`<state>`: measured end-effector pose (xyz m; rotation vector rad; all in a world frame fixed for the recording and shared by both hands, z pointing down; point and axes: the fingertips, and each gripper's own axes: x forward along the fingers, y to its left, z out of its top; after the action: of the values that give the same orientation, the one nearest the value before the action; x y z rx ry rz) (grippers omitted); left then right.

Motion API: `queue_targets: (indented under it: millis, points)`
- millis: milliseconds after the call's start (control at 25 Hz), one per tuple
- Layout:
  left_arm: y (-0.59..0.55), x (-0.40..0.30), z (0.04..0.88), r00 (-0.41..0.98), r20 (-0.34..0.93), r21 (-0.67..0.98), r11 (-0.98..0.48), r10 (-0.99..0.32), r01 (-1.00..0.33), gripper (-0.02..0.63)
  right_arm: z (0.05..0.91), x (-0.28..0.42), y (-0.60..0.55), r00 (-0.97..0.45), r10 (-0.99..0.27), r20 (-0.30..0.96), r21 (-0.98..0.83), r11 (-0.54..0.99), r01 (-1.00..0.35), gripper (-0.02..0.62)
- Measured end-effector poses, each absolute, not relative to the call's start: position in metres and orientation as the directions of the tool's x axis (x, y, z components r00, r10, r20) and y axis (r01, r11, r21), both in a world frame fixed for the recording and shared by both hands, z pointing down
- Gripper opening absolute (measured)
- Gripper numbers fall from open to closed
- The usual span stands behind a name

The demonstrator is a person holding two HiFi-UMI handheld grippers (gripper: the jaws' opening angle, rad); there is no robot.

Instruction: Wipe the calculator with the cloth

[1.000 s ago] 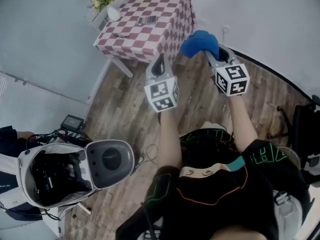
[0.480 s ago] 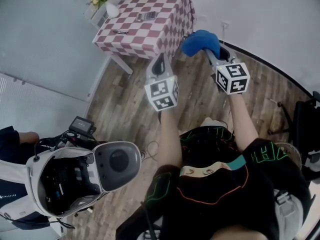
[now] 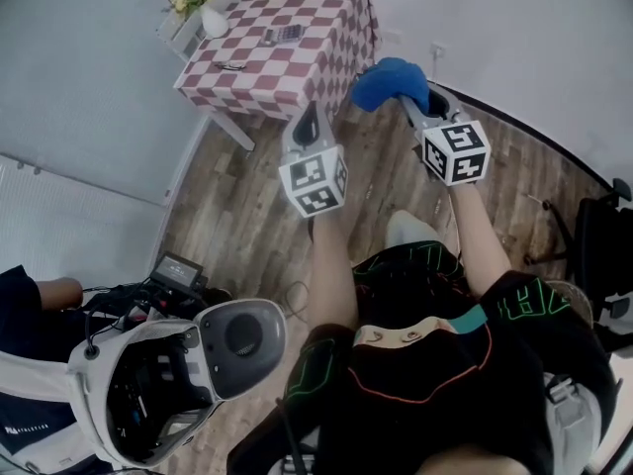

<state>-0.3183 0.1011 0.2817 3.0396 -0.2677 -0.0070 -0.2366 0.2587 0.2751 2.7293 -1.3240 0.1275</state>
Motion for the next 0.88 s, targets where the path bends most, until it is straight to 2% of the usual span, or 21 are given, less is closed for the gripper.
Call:
queue_targets:
  millis: [360,560,880]
  points:
    - [0.108,-0.271,0.31,0.99,0.057,0.086,-0.987,-0.132,-0.137,0.009,0.304,-0.19,0.264,0.637,-0.754,0.16,0.023,-0.642,-0.766,0.101]
    - [0.077,-0.241,0.324,0.979,0.088,0.109,-0.975,-0.185,-0.194,0.011,0.319,-0.155,0.238,0.602,-0.776,0.187,-0.002,-0.613,-0.79,0.101]
    - [0.072,-0.167,0.376,0.966,0.204,0.138,-0.973,-0.156,-0.186,0.01,0.343,-0.066,0.228,0.594,-0.767,0.242,-0.079,-0.626,-0.776,0.102]
